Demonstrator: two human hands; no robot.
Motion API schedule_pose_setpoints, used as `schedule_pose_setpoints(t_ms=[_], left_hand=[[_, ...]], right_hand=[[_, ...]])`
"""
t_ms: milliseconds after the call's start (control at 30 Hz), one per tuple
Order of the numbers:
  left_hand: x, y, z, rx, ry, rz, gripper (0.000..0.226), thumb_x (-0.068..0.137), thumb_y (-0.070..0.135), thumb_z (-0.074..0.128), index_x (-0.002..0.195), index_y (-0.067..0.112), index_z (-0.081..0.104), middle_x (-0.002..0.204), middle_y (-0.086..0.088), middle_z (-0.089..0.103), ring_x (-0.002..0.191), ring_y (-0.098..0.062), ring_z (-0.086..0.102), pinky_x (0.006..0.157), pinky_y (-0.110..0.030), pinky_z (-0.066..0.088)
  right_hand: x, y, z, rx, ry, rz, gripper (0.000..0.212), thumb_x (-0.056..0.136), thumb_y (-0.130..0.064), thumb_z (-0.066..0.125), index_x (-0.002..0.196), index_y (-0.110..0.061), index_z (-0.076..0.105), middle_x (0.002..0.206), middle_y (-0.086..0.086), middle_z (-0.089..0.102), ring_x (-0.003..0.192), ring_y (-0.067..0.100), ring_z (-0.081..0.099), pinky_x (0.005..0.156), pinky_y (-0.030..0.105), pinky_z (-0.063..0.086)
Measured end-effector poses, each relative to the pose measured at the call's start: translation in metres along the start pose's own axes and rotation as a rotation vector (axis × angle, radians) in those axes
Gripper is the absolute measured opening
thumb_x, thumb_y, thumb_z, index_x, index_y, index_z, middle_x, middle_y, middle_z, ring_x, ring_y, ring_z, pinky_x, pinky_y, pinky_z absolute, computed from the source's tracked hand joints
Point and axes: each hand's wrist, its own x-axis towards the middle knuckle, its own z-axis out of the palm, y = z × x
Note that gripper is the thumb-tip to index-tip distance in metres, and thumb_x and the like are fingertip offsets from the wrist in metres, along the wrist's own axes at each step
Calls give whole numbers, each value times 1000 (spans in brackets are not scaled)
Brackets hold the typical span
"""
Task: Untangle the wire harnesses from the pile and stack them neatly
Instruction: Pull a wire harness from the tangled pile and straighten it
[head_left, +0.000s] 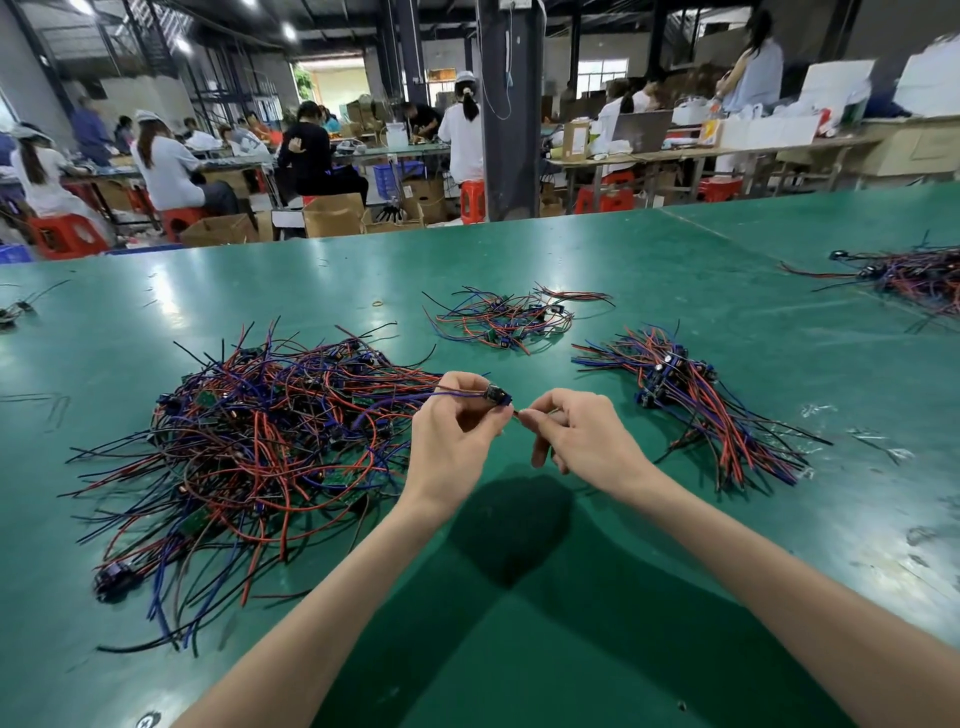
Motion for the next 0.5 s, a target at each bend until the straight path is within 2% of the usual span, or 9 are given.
schedule_pose_setpoints(t_ms=[100, 167, 233, 333, 433, 500], left_hand=[[3, 1, -1, -65, 29, -46, 24, 82, 4, 71, 89, 19, 54, 76, 1, 69, 61, -9, 63, 66, -24, 51], [5, 0, -3, -119, 54, -97, 26, 82, 3, 70, 89, 21, 53, 76, 0, 68, 61, -9, 63, 70, -32, 54], [5, -2, -5, -189, 67, -150, 23, 82, 1, 69, 91, 16, 54, 76, -2, 67, 62, -7, 63, 72, -36, 55], [4, 0, -4, -261, 46, -208, 21, 83, -2, 68, 98, 5, 55, 77, -5, 66, 58, -5, 61, 64, -23, 53], [1, 4, -2, -289, 8, -204, 24, 83, -5, 66, 90, 13, 53, 74, -2, 65, 56, -2, 60, 57, -14, 49], [0, 4, 0, -274, -19, -194, 23, 82, -6, 66, 89, 12, 53, 73, -2, 65, 55, -1, 60, 56, -13, 48]], right_hand=[[-1, -2, 0, 11, -27, -16, 16, 96, -19, 55, 84, -10, 61, 53, -3, 65, 38, 9, 42, 45, 20, 40], [-2, -4, 2, 11, -49, -21, 15, 96, -16, 52, 84, -12, 60, 57, -3, 66, 40, 8, 43, 46, 22, 42], [-3, -5, 4, 2, -58, -20, 14, 96, -13, 51, 85, -12, 60, 59, -2, 67, 41, 10, 43, 47, 24, 42], [-3, -5, 2, 1, -59, 2, 14, 96, -11, 51, 84, -11, 59, 60, 0, 68, 44, 13, 42, 48, 26, 41], [0, -3, -1, 1, -63, 26, 16, 95, -11, 54, 79, -14, 57, 59, 2, 67, 39, 6, 39, 46, 19, 37], [1, -2, -4, 4, -68, 46, 16, 94, -13, 56, 78, -14, 58, 59, 3, 67, 37, 5, 39, 44, 15, 35]])
